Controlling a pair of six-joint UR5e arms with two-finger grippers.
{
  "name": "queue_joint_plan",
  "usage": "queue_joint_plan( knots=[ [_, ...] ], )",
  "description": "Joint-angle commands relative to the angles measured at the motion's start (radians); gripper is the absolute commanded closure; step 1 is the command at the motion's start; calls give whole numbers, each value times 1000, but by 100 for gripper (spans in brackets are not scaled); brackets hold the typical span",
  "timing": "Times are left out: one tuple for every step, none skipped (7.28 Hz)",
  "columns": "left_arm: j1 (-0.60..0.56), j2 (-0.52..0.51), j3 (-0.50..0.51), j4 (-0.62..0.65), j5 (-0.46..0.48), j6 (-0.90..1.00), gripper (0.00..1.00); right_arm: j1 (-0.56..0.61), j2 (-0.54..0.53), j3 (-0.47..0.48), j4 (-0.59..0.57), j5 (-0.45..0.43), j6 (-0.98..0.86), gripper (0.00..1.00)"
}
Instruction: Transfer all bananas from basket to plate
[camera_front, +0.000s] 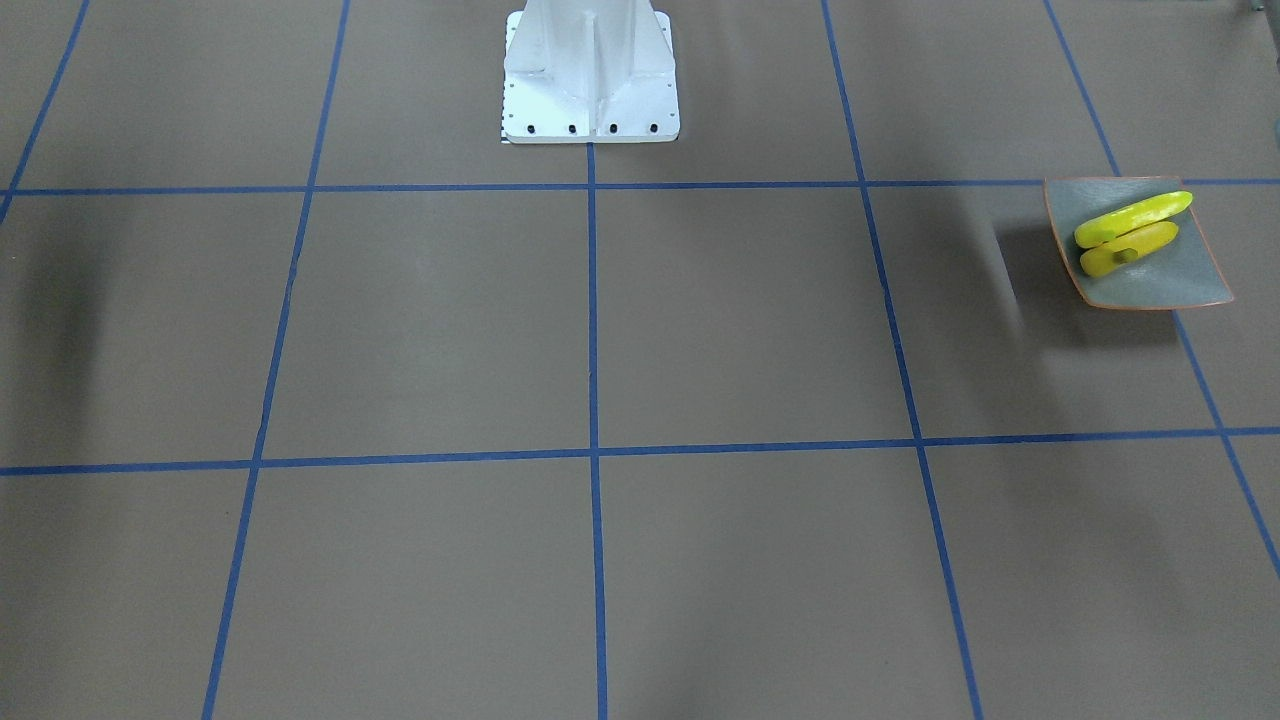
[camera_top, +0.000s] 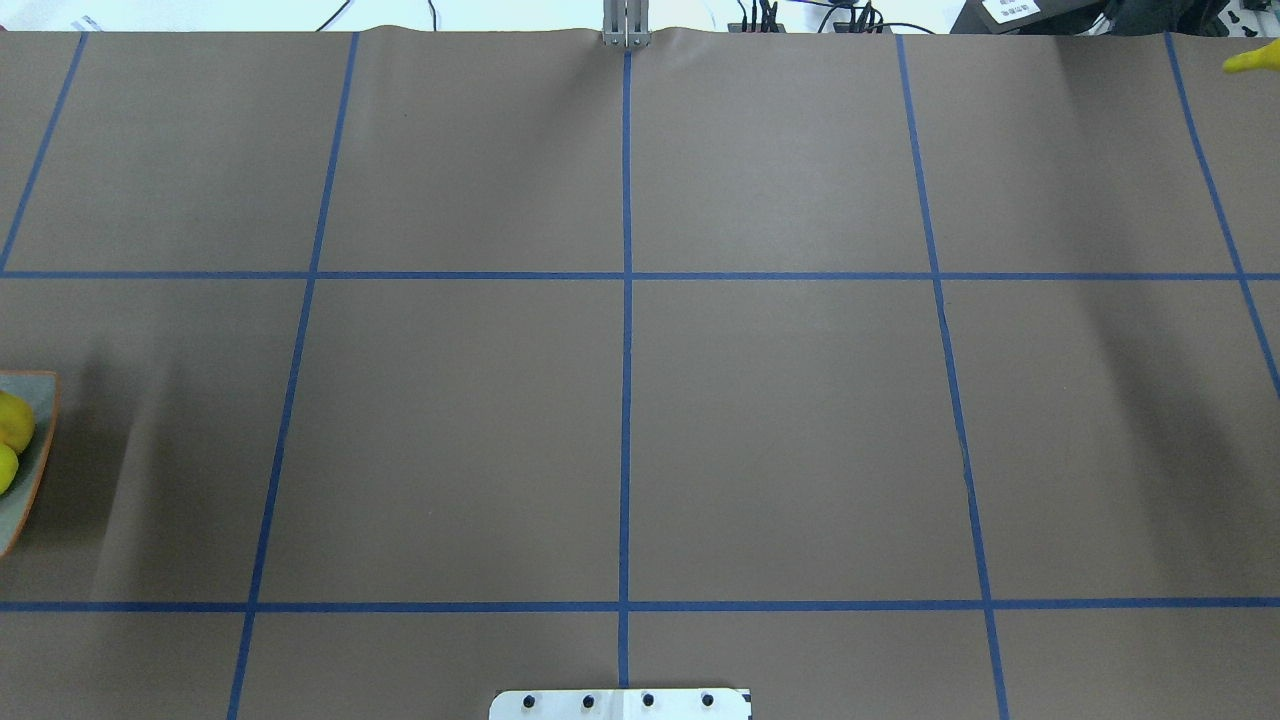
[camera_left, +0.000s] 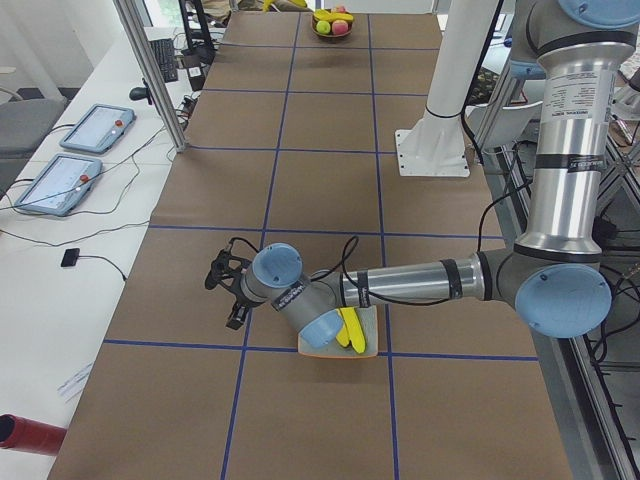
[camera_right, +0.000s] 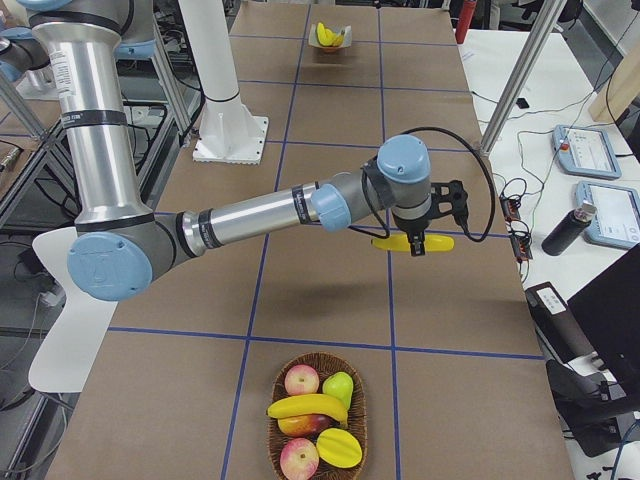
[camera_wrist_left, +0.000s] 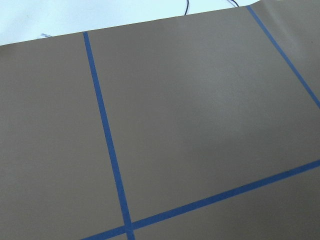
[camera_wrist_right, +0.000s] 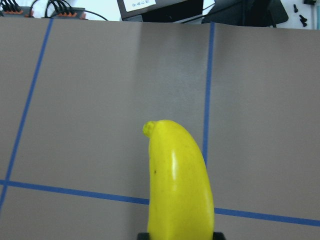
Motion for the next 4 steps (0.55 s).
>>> queue_joint_plan(
  knots=[
    [48, -68, -91, 201, 27, -17, 0, -99, 79, 60, 1, -16, 216, 100],
    [80, -68, -205, 272, 24, -75, 0, -163, 128, 65, 1, -56, 311, 100],
    [135, -69, -270, 274, 21, -184, 0, -236, 173, 66, 2, -117, 408, 100],
    [219, -86, -289, 276, 35, -285, 0, -295, 216, 68, 11, -159, 494, 100]
  ],
)
